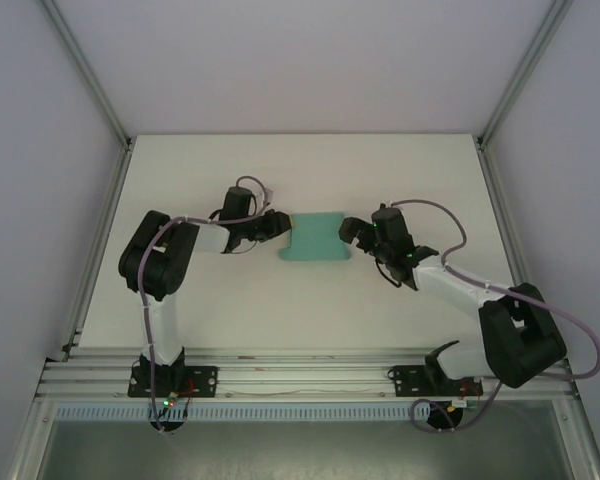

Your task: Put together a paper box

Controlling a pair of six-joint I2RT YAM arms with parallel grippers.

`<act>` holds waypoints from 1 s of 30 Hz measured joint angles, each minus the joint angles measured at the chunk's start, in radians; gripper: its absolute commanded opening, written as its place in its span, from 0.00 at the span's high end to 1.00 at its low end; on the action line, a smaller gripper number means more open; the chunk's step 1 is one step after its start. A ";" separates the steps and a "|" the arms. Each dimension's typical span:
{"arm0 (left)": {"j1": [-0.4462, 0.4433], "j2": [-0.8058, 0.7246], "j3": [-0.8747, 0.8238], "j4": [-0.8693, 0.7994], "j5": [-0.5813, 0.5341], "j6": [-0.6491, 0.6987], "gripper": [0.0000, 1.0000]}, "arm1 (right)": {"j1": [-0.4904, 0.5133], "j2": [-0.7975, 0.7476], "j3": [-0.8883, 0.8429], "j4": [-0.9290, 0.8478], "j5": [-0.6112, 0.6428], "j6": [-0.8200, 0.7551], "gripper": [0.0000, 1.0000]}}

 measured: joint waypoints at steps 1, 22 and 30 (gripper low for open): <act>0.003 0.000 -0.007 0.013 0.006 -0.007 0.81 | -0.005 0.014 0.000 0.017 -0.021 0.007 0.00; 0.040 0.004 -0.060 0.105 0.059 -0.019 0.63 | -0.050 0.403 0.119 0.420 -0.532 0.227 0.56; 0.031 -0.124 -0.043 -0.041 -0.018 0.107 0.00 | -0.050 0.325 0.122 0.344 -0.513 0.254 0.59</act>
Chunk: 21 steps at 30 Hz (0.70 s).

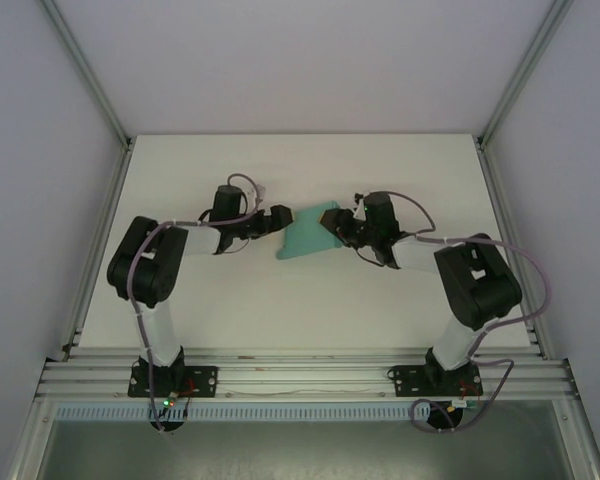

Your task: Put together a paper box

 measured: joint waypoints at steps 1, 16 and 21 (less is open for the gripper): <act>-0.003 -0.040 -0.003 -0.023 -0.024 0.037 0.00 | 0.000 -0.023 0.001 -0.030 0.008 0.012 0.59; -0.294 -0.572 -0.073 -0.417 -0.223 0.893 0.00 | -0.057 -0.184 0.140 -0.612 -0.125 0.348 0.53; -0.412 -0.546 -0.008 -0.613 -0.334 1.087 0.00 | -0.056 -0.183 0.171 -0.692 -0.214 0.440 0.58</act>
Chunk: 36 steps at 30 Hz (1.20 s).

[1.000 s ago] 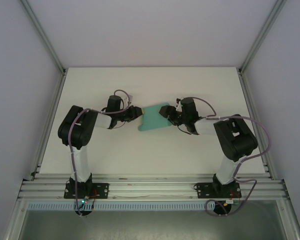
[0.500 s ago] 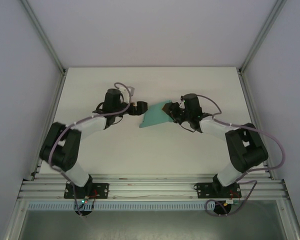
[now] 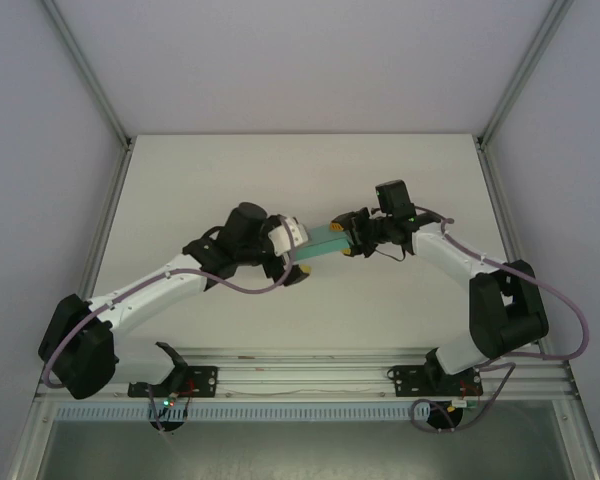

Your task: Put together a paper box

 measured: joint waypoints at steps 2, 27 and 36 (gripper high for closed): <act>-0.042 0.029 0.043 -0.059 -0.060 0.054 0.00 | 0.000 0.000 0.018 -0.027 -0.019 0.021 0.57; -0.085 0.132 0.095 -0.055 -0.386 0.166 0.51 | 0.000 -0.046 0.029 -0.124 -0.068 0.092 0.00; -0.070 0.159 0.103 -0.131 -0.335 0.195 0.54 | -0.066 -0.133 0.103 -0.291 0.351 -0.284 0.00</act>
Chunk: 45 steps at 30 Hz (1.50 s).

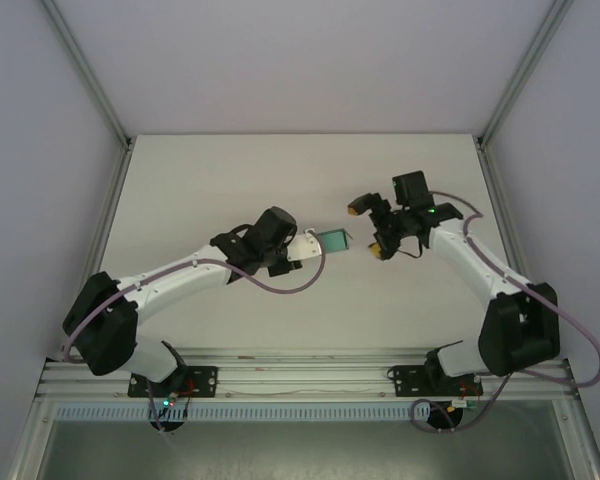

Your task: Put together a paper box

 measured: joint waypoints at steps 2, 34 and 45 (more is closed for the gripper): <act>0.013 0.033 0.019 -0.040 0.019 0.008 0.54 | -0.002 -0.068 0.006 -0.014 0.172 -0.113 0.00; 0.079 0.349 0.370 -0.401 0.216 0.095 0.53 | 0.180 0.016 0.009 -0.076 0.050 -1.258 0.72; 0.079 0.352 0.377 -0.409 0.217 0.094 0.53 | 0.186 0.039 0.016 -0.074 0.106 -1.219 0.86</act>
